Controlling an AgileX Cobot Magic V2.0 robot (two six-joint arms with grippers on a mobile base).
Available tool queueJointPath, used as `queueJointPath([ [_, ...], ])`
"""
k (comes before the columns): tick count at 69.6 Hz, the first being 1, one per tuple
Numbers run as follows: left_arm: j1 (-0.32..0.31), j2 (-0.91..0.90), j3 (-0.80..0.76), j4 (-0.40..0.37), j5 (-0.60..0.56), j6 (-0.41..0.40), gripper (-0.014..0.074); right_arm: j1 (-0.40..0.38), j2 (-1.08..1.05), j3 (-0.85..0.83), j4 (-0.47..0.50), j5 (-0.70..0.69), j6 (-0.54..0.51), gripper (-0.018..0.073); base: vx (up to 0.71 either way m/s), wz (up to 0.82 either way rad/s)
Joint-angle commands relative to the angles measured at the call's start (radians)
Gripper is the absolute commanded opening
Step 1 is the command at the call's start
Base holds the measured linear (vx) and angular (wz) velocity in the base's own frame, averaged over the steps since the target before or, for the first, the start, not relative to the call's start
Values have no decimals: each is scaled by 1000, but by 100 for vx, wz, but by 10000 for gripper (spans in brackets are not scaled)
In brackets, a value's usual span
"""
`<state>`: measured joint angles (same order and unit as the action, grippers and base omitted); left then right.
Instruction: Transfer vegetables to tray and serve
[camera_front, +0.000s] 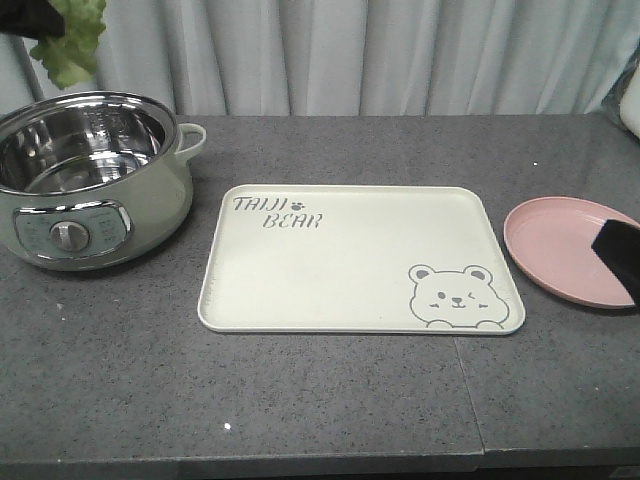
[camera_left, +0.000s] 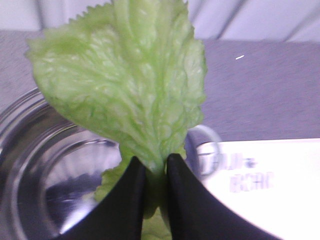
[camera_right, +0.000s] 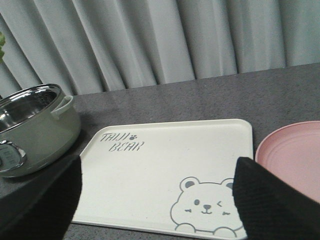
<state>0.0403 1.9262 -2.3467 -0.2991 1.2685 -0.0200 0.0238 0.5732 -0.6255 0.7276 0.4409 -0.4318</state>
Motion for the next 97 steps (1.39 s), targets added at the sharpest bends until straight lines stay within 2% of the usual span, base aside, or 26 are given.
queueJointPath([
  [1, -9, -94, -31, -139, -18, 1, -7, -4, 73, -59, 186, -44, -142, 585, 0, 0],
  [9, -33, -118, -30, -236, -18, 13, -7, -4, 194, -148, 430, 15, -390, 585, 0, 0],
  [17, -90, -119, -30, -307, -18, 27, -7, -4, 332, -257, 695, 140, -597, 585, 0, 0],
  [22, -138, -119, -30, -328, -18, 33, -7, -4, 419, -322, 834, 209, -693, 585, 0, 0],
  [31, -236, -119, -30, -328, -18, 34, -7, -4, 536, -414, 982, 295, -775, 585, 0, 0],
  [44, -379, -119, -15, -328, -18, 34, -6, -4, 625, -480, 1087, 357, -845, 583, 0, 0],
  [50, -443, -119, 25, -328, -18, 52, -7, -4, 642, -490, 1090, 357, -857, 583, 0, 0],
  [61, -513, -119, 88, -328, -18, 61, -7, -4, 651, -493, 1090, 344, -867, 583, 0, 0],
  [70, -537, -119, 90, -338, -18, 77, -7, -5, 651, -493, 1090, 300, -866, 583, 0, 0],
  [81, -537, -119, 90, -429, -18, 81, -7, -5, 651, -493, 1090, 298, -867, 583, 0, 0],
  [89, -537, -119, 90, -506, -18, 113, -7, -5, 657, -493, 1090, 294, -867, 583, 0, 0],
  [97, -537, -119, 90, -545, -18, 115, -7, -5, 661, -493, 1090, 300, -864, 583, 0, 0],
])
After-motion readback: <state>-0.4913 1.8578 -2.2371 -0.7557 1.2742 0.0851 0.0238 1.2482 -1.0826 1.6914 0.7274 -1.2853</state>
